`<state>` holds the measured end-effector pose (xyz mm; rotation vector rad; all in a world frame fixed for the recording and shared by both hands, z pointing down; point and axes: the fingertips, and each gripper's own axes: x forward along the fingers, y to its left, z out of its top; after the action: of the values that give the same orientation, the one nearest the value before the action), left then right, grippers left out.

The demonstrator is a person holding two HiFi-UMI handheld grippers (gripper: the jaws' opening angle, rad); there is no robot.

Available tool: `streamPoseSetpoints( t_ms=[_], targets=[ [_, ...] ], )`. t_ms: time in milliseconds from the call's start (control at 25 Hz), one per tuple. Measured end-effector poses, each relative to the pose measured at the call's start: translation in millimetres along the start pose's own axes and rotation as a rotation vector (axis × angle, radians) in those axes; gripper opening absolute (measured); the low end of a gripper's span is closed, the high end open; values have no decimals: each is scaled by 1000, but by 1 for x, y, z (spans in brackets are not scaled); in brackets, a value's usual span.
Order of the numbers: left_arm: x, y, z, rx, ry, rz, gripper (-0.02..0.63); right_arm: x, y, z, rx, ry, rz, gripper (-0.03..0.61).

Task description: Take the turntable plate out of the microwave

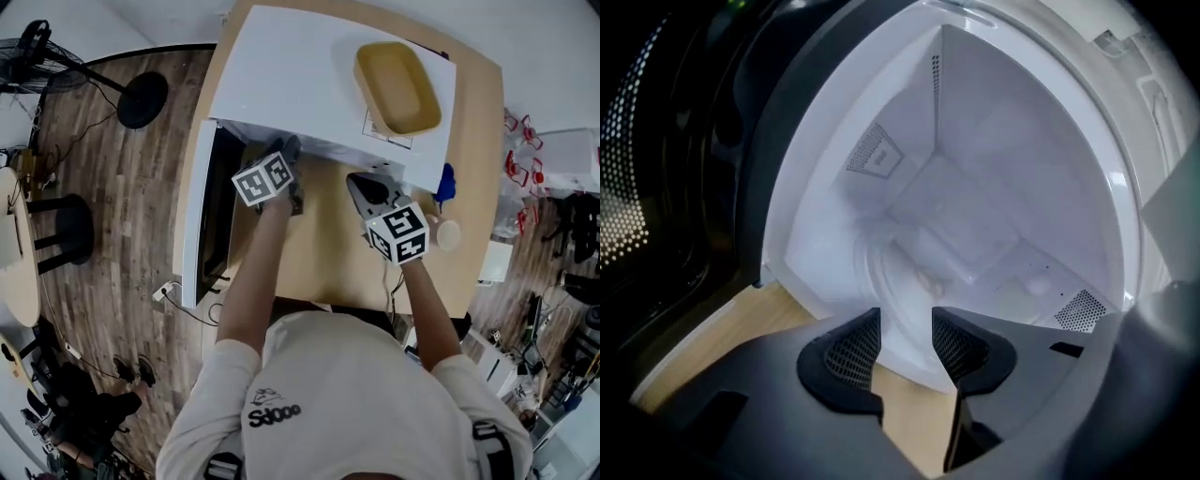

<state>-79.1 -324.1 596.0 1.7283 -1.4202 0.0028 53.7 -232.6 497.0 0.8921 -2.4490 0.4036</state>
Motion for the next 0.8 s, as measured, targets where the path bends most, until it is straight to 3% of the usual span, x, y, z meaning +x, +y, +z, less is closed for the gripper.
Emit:
streamPoseSetpoints(
  t_ms=[240,400,520,800],
  targets=[
    [7,0,4,-145,-28,-21,158,0,1,-4,3,4,-9,6],
    [6,10,3,-277,-51,-1,67,1,3,-7,9,8,-10,6],
    [6,14,2,-346,-63,-9,44,0,4,-10,14,14,-12,6],
    [0,13,-3,-381,-84,29,25,-3,4,-18,26,27,-30,6]
  ],
)
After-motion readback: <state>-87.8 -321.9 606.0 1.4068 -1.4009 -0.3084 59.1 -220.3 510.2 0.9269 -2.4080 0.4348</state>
